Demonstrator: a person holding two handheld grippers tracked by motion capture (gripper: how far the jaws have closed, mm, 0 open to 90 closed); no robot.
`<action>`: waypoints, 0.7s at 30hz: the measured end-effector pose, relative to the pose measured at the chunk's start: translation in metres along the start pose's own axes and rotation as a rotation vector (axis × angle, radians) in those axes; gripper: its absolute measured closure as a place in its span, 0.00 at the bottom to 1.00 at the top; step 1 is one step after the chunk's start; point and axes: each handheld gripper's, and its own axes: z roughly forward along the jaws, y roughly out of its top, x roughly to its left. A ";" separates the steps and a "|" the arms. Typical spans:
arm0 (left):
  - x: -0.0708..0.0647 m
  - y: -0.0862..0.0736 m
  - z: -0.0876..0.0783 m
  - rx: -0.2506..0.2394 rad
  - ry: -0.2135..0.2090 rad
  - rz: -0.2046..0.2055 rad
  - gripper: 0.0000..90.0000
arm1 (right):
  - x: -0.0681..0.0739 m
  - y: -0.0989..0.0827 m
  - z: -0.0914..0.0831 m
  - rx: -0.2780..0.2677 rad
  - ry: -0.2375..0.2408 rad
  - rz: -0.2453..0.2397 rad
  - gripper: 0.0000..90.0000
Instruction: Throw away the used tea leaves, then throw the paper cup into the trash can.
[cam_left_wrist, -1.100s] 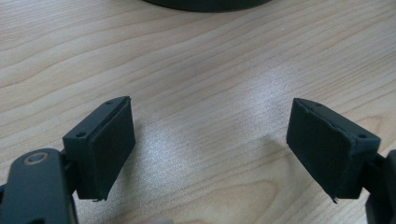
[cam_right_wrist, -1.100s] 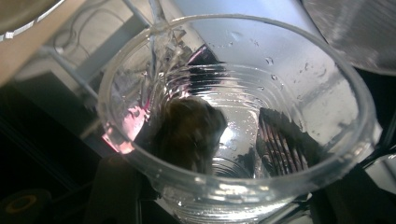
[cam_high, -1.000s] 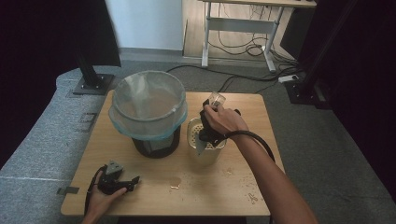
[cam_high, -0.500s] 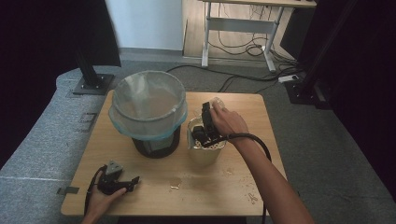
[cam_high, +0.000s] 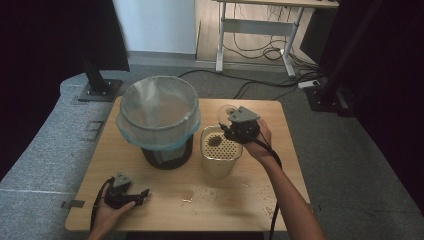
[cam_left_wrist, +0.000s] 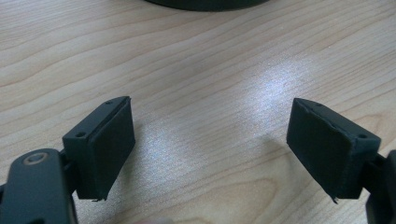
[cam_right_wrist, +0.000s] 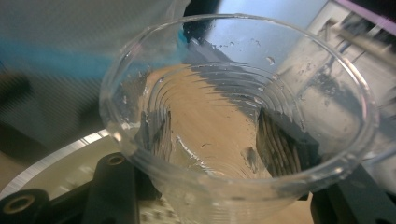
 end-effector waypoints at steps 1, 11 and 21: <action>0.000 0.000 0.000 0.000 0.000 0.000 0.17 | -0.003 -0.002 -0.001 -0.015 0.025 0.052 0.50; 0.000 0.000 0.000 0.000 -0.002 0.004 0.17 | -0.010 -0.010 -0.001 -0.114 0.144 0.316 0.50; 0.000 0.000 0.000 0.000 -0.001 0.000 0.17 | -0.011 0.001 -0.008 -0.151 0.113 0.311 0.50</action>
